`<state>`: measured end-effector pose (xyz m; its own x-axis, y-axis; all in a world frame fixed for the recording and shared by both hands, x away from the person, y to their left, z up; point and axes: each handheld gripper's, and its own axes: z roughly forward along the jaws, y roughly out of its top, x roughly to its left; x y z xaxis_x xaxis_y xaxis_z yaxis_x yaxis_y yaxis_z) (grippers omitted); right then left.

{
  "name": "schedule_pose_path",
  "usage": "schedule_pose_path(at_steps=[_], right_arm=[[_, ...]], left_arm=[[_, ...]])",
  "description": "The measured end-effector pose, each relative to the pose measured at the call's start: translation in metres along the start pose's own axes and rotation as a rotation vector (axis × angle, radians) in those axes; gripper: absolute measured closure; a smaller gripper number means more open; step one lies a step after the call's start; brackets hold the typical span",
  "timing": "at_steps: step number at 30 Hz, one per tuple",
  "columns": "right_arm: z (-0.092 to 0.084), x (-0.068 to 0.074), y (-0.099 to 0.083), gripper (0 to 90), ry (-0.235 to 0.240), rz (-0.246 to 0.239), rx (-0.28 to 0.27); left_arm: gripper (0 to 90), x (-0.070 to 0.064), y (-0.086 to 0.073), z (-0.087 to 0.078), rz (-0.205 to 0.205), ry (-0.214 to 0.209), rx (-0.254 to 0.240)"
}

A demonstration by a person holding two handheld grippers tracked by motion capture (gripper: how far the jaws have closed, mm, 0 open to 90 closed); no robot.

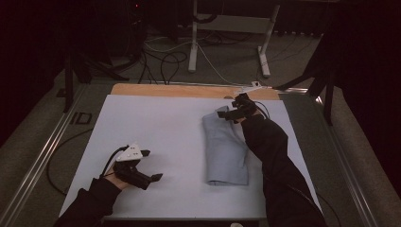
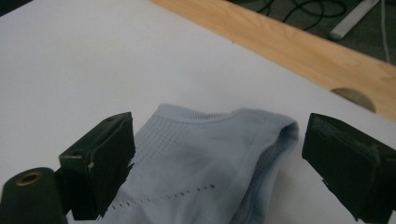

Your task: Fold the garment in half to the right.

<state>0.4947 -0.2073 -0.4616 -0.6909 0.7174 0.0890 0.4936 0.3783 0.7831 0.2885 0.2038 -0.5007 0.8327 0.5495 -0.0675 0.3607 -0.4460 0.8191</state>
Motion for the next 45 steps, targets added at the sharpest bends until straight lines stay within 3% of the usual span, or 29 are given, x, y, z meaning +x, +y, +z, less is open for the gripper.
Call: schedule_pose_path(at_steps=[2,5,13,21,23,27,31,35,38,45], right_arm=[[0.001,-0.001,-0.001,9.2,0.005,0.006,-0.004],[0.004,-0.003,-0.004,10.4,-0.028,0.009,0.010],[0.019,-0.011,-0.013,28.7,-0.104,0.042,0.039],[0.038,-0.018,-0.025,29.6,-0.153,0.056,0.143],[0.042,-0.023,-0.029,31.9,-0.149,0.080,0.155],[0.045,-0.023,-0.031,42.5,-0.154,0.088,0.191],[0.046,-0.021,-0.032,58.6,-0.118,0.078,0.208],[0.044,-0.016,-0.028,78.6,-0.133,0.028,0.220],[0.040,-0.011,-0.024,84.4,-0.143,-0.016,0.206],[0.034,-0.008,-0.012,85.1,-0.123,-0.006,0.095]], left_arm=[[0.4,0.002,-0.008,-0.005,-0.014,0.008,-0.002],[0.4,0.004,-0.017,-0.012,-0.023,0.026,-0.004],[0.4,0.002,-0.033,-0.021,-0.047,0.049,-0.006],[0.5,0.004,-0.034,-0.021,-0.045,0.051,-0.015],[0.5,0.005,-0.035,-0.022,-0.047,0.048,-0.023],[0.5,0.005,-0.035,-0.022,-0.045,0.044,-0.023],[0.5,0.005,-0.036,-0.021,-0.043,0.042,-0.022],[0.5,0.006,-0.036,-0.022,-0.050,0.044,-0.028],[0.5,0.007,-0.036,-0.022,-0.057,0.053,-0.033],[0.5,0.006,-0.036,-0.023,-0.050,0.044,-0.049]])
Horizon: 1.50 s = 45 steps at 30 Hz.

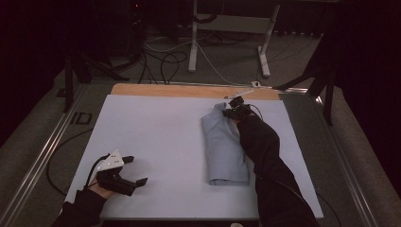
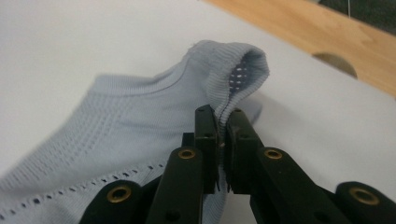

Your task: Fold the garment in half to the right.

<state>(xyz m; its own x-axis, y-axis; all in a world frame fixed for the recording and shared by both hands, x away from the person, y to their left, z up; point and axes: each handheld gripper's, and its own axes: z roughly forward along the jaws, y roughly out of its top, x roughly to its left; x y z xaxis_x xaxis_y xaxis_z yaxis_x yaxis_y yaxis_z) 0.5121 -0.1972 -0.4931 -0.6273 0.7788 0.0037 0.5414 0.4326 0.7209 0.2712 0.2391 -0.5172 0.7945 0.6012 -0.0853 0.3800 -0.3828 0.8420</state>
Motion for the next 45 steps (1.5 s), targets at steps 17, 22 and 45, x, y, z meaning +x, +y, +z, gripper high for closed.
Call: schedule_pose_path(at_steps=[17,22,45], right_arm=[[0.025,-0.005,-0.009,81.7,-0.015,0.031,0.102],[0.021,-0.008,-0.012,66.4,-0.021,0.058,0.102],[-0.057,0.037,-0.014,42.1,0.065,-0.057,0.000]], left_arm=[[0.4,-0.001,0.000,-0.002,0.002,0.003,-0.014],[0.5,-0.001,0.000,-0.002,0.004,0.004,-0.011],[0.4,-0.002,0.001,-0.004,0.014,0.006,-0.012]])
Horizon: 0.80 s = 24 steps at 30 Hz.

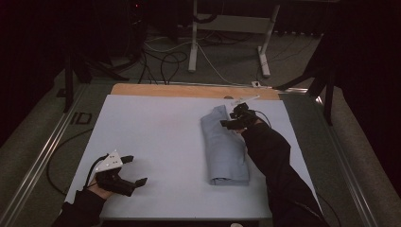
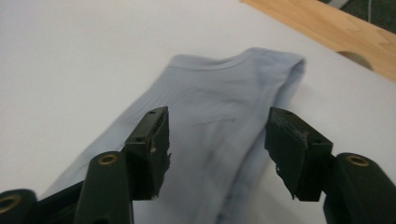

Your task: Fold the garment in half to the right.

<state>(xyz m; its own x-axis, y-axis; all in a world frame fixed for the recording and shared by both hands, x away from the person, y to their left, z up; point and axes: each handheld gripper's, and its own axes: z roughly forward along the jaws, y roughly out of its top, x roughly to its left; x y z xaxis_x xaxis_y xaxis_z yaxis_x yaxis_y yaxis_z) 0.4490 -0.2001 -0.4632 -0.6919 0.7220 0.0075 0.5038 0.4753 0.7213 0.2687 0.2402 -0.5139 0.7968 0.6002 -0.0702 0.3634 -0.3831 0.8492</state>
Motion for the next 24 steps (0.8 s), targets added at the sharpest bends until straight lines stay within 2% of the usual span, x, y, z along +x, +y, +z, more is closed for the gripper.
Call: schedule_pose_path(at_steps=[5,8,9,12,14,18,22,24], right_arm=[[-0.018,0.021,-0.008,47.4,0.050,-0.027,-0.025],[-0.026,0.030,-0.012,47.6,0.063,-0.042,-0.023],[-0.034,0.039,-0.017,49.1,0.082,-0.051,-0.027],[-0.045,0.048,-0.028,51.4,0.090,-0.059,-0.025],[-0.051,0.054,-0.038,56.4,0.113,-0.058,-0.039],[-0.053,0.071,-0.055,69.4,0.165,-0.099,-0.037],[-0.049,0.087,-0.062,86.9,0.199,-0.158,-0.019],[-0.046,0.092,-0.063,89.7,0.221,-0.176,-0.013]], left_arm=[[0.5,-0.001,0.000,0.000,0.000,-0.001,0.001],[0.4,-0.001,0.000,0.000,-0.002,0.000,0.000],[0.4,-0.001,0.000,0.000,0.000,0.000,0.002],[0.5,-0.001,0.001,0.000,0.003,-0.001,0.005],[0.4,-0.001,0.001,0.000,0.001,-0.003,0.002],[0.5,-0.001,0.001,0.001,0.001,-0.004,0.006],[0.4,-0.001,0.000,0.002,0.003,-0.008,0.010],[0.5,-0.001,0.000,0.002,-0.004,-0.007,0.005]])
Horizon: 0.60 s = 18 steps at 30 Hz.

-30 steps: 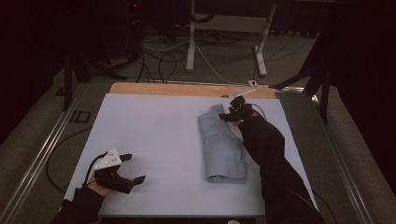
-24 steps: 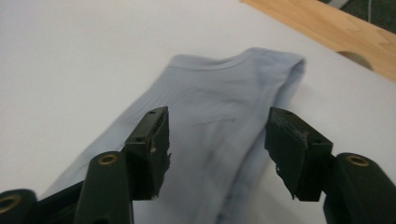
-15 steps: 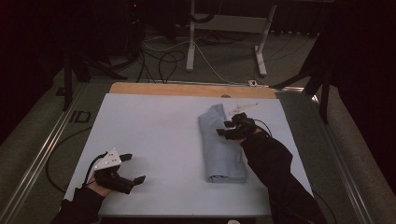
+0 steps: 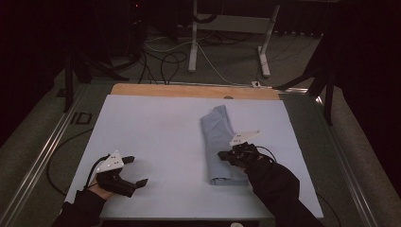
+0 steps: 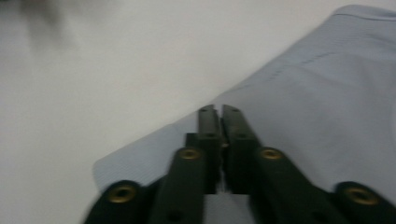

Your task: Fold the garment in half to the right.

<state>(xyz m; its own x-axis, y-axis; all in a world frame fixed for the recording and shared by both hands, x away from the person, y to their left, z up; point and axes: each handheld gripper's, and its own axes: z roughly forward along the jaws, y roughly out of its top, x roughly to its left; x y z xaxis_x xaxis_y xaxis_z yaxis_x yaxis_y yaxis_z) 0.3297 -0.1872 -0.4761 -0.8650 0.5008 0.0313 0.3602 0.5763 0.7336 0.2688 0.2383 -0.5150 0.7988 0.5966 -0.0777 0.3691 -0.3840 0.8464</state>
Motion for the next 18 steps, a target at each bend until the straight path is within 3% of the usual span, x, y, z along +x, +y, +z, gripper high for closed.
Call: schedule_pose_path(at_steps=[6,12,18], right_arm=[[0.012,0.010,-0.003,90.0,0.025,-0.043,0.050],[0.023,0.014,-0.020,90.0,0.062,-0.028,0.115],[0.024,0.013,-0.034,90.0,0.091,-0.003,0.110]], left_arm=[[0.4,-0.001,0.000,0.000,0.006,-0.003,0.005],[0.5,0.000,0.000,0.000,0.004,-0.003,0.003],[0.5,0.000,0.000,0.001,0.007,-0.005,0.007]])
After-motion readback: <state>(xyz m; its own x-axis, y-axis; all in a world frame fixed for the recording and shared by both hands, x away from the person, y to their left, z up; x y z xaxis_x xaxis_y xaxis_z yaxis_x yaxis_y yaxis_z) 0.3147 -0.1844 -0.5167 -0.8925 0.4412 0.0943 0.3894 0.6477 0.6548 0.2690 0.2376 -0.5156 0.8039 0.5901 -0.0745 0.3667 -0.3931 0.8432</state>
